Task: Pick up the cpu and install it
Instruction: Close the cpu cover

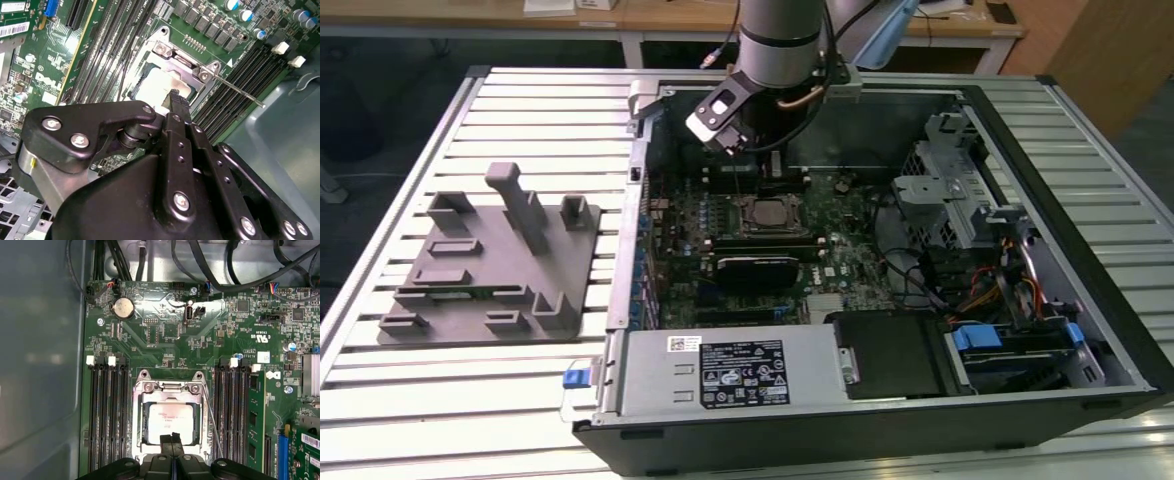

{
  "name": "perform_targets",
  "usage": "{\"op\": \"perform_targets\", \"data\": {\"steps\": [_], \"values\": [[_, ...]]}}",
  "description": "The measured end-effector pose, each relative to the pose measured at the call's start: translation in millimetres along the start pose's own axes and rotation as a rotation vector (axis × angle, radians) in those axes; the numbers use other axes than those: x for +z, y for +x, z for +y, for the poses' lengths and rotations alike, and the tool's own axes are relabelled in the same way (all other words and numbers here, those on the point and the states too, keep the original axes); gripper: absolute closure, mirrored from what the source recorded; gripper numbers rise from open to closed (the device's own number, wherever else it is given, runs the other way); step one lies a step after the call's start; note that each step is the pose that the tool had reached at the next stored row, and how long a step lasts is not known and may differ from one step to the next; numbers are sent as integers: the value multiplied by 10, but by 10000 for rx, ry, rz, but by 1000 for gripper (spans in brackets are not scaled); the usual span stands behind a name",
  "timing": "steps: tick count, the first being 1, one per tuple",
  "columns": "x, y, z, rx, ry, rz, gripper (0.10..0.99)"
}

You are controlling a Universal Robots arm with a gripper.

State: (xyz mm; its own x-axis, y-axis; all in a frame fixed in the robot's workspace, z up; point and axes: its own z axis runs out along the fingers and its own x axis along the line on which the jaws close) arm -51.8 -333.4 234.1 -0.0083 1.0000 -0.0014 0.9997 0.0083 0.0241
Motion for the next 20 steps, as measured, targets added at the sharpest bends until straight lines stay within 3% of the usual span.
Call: {"op": "perform_targets", "data": {"steps": [7, 20], "values": [[1, -1, -2, -191, 0, 4, 980], [21, 0, -2, -2462, -3, 54, 980]]}}
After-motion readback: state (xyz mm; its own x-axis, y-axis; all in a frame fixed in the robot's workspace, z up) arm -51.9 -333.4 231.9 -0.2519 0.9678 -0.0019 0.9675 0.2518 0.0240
